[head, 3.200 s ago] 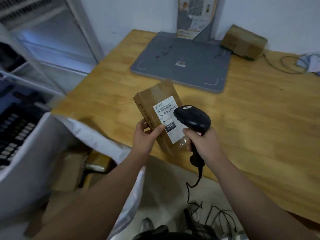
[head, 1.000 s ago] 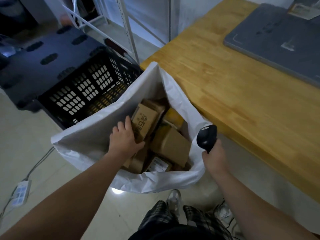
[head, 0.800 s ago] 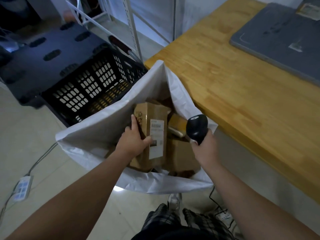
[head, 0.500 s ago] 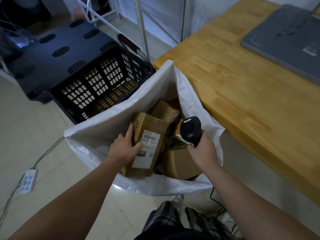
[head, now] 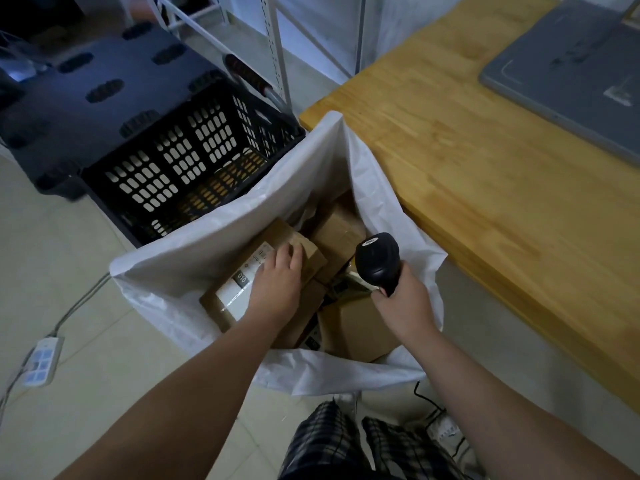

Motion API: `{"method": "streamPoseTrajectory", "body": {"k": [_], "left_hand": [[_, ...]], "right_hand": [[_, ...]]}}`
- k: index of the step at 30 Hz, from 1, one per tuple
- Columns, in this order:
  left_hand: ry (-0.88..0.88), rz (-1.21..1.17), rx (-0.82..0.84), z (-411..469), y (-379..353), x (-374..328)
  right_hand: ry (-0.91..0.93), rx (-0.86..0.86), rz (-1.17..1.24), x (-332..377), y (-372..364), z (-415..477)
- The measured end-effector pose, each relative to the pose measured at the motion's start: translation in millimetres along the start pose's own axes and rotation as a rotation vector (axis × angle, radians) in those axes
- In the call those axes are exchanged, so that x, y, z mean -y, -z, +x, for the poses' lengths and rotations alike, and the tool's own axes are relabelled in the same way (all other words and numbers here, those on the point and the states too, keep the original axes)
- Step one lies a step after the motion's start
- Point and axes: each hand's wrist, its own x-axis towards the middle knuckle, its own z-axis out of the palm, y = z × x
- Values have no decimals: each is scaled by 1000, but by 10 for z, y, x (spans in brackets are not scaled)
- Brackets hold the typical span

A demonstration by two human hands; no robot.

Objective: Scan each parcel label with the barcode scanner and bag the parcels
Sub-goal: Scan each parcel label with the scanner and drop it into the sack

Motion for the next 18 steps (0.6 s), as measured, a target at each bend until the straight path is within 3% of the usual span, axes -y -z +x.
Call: {"method": "streamPoseTrajectory", "body": {"k": [8, 14, 18], "left_hand": [[55, 2, 79, 83, -23, -99], [-231, -23, -133, 260, 279, -789], [-382, 10, -165, 493, 575, -1462]], "right_hand": [[8, 5, -10, -32, 80, 53], [6, -108, 8, -62, 584, 111], [-23, -256, 9, -188, 1143, 159]]}}
